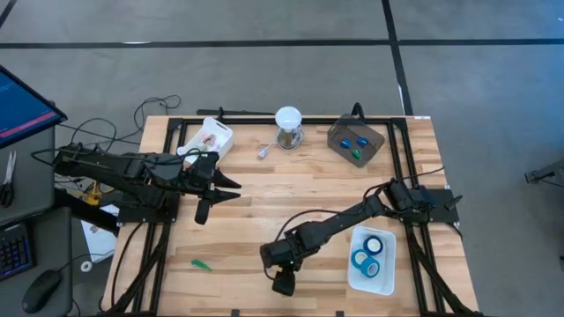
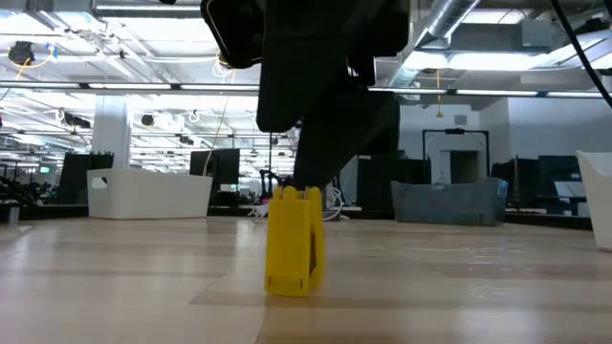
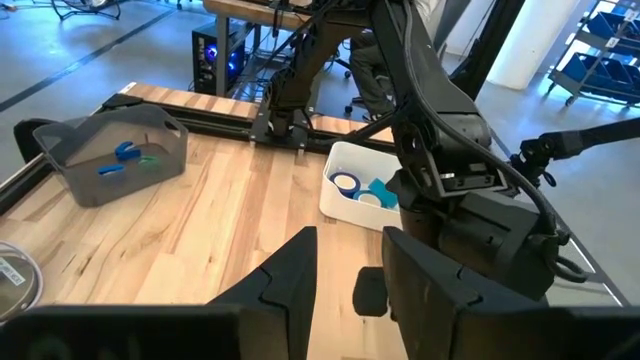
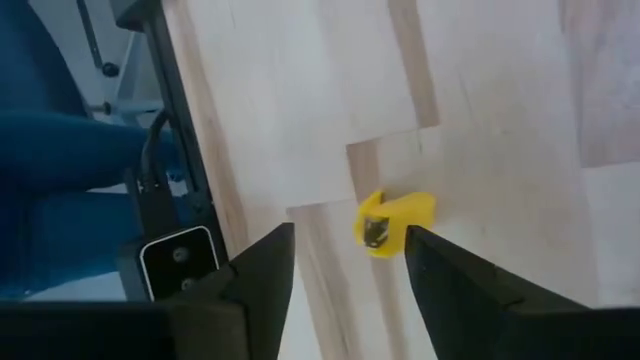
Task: Pick and place Stapler, Stapler remover, tape
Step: Put the yellow stapler into the black bin
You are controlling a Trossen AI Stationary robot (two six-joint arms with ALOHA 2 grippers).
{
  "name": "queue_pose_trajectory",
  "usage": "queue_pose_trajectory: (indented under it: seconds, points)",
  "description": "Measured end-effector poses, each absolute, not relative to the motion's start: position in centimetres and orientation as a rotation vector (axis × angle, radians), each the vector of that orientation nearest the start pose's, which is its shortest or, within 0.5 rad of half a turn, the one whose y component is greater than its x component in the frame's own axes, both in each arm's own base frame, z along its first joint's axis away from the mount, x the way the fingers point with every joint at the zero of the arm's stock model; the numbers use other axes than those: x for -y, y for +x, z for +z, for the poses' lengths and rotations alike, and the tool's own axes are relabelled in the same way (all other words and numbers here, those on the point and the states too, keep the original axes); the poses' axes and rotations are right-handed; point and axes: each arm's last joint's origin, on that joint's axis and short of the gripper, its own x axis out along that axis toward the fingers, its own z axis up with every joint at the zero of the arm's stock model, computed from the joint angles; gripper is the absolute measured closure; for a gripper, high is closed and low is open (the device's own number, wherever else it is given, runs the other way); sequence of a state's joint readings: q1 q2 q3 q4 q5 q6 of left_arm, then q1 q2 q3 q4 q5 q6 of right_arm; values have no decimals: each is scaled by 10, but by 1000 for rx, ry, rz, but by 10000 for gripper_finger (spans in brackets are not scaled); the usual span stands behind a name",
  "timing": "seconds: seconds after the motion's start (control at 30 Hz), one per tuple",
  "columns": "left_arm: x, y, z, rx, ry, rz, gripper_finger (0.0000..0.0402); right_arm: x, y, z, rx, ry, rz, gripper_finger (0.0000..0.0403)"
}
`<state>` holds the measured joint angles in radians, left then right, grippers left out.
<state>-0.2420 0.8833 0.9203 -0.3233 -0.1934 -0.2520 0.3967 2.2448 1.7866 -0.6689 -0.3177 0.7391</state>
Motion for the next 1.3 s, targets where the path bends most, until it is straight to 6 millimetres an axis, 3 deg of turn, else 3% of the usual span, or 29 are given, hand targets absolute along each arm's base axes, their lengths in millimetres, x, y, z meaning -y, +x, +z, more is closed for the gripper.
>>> queue_pose_trajectory:
  seconds: [0.4,0.77,0.97,1.2,1.3]
  points:
    - [40,183,349,-284,-188,-13,294,-180,436,168,-1300,519,194,232]
    - [39,183,349,-288,-188,-13,294,-192,429,167,-1150,-110,670,216]
    - [39,183,348,-302,-184,-10,294,-197,422,164,-1118,-488,678,217]
    - [39,183,347,-307,-201,-5,294,-185,427,164,-1098,-611,707,205]
    - [39,182,345,-326,-218,1,294,-181,426,180,-1173,-610,717,201]
